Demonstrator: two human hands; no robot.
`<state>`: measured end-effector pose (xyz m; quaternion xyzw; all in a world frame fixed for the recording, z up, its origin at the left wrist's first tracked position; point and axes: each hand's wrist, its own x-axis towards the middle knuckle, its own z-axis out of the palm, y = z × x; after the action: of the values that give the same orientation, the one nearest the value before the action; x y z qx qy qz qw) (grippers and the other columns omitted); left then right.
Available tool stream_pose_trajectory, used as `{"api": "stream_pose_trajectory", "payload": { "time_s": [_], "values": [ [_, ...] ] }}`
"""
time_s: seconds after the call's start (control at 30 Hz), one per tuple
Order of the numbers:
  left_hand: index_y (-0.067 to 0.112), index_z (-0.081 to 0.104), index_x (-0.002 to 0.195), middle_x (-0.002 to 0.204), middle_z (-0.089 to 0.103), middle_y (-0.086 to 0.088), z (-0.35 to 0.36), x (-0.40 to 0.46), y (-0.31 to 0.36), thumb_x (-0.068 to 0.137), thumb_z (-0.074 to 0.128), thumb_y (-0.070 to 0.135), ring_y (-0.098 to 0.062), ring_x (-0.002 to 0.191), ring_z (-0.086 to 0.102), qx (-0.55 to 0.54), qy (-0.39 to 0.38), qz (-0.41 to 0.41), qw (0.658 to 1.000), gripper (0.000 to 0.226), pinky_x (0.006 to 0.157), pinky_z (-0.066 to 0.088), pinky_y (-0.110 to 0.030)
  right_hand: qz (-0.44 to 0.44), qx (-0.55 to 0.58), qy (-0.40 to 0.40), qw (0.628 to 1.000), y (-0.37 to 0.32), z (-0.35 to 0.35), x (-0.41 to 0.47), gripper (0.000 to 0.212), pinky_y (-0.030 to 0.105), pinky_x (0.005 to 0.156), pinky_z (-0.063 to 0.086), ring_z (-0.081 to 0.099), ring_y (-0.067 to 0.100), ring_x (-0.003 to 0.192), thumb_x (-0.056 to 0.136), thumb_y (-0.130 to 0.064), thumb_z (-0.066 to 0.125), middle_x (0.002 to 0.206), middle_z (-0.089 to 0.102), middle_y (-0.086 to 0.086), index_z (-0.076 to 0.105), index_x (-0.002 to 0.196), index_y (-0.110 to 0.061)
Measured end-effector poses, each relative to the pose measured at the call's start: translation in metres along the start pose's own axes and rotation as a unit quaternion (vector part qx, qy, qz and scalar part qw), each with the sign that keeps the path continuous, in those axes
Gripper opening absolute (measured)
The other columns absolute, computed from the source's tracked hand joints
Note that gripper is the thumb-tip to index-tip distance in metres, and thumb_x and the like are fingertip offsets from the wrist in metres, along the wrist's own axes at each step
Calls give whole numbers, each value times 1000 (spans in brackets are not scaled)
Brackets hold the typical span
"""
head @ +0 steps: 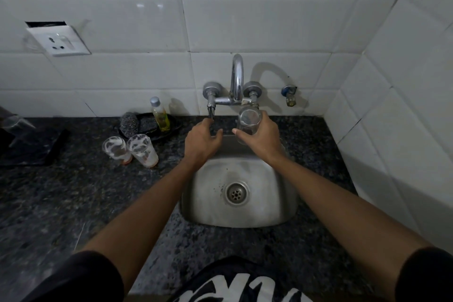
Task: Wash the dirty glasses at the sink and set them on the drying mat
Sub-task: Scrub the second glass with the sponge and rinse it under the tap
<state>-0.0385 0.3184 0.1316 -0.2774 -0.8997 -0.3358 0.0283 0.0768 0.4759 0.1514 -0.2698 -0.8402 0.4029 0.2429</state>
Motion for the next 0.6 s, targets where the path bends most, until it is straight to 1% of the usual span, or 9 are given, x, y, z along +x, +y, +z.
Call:
{"api": "stream_pose_trajectory", "payload": {
  "time_s": [0.1,0.2,0.23,0.3,0.33,0.4,0.47,0.53,0.6],
  "values": [
    [7,65,132,118,75,-15,4,-2,2,96,68,40,-35,107,71,-4,1,-1,1000,49,87,56,-43,4,1,-12,1000,1,0,-2,72,32,85,62,72,9,95,67,-53,94,109,74,-5,63,121,-18],
    [5,67,125,115,75,-15,3,-8,0,96,70,34,-35,105,71,-16,9,-7,1000,41,83,53,-39,-18,-2,-32,999,1,3,-5,72,26,85,60,71,6,97,65,-55,94,108,74,-9,64,121,-22],
    [6,68,122,113,76,-14,2,-11,-2,95,71,33,-34,103,72,-23,14,-10,1000,38,81,52,-37,-20,1,-40,999,0,4,-6,73,27,86,61,71,5,98,64,-58,93,109,74,-11,64,121,-24],
    [8,68,119,111,76,-12,-5,-18,-7,93,71,32,-32,102,72,-34,22,-21,999,35,81,53,-36,-26,8,-57,998,0,8,-7,73,33,87,62,71,5,98,62,-62,91,108,74,-11,65,119,-25],
    [10,68,120,110,76,-10,-10,-22,-10,93,71,33,-31,102,73,-39,28,-31,998,35,82,54,-36,-36,12,-61,997,-2,11,-8,72,36,87,62,72,6,97,62,-61,92,107,75,-10,65,117,-25],
    [11,69,121,110,77,-8,-24,-30,-17,93,71,32,-26,100,73,-50,55,-54,996,35,82,54,-31,-59,22,-75,995,-13,18,-10,68,35,87,61,71,8,97,63,-56,94,107,75,-9,65,116,-24],
    [11,69,122,108,77,-5,-41,-39,-28,94,71,30,-21,96,72,-51,96,-68,992,33,80,50,-25,-82,42,-101,991,-29,27,-12,67,30,86,60,71,6,98,64,-52,96,107,74,-10,66,117,-24],
    [11,70,121,104,76,-4,-63,-52,-43,95,69,30,-19,91,72,-42,138,-77,987,32,78,52,-27,-106,69,-136,983,-50,43,-12,65,26,85,59,71,3,97,65,-48,97,105,73,-12,66,117,-24],
    [12,71,119,102,76,-3,-88,-63,-61,96,68,31,-18,89,72,-31,177,-84,980,30,77,56,-31,-133,88,-166,973,-75,64,-11,64,24,85,58,70,3,97,67,-46,98,105,74,-10,66,117,-22]
  ]
}}
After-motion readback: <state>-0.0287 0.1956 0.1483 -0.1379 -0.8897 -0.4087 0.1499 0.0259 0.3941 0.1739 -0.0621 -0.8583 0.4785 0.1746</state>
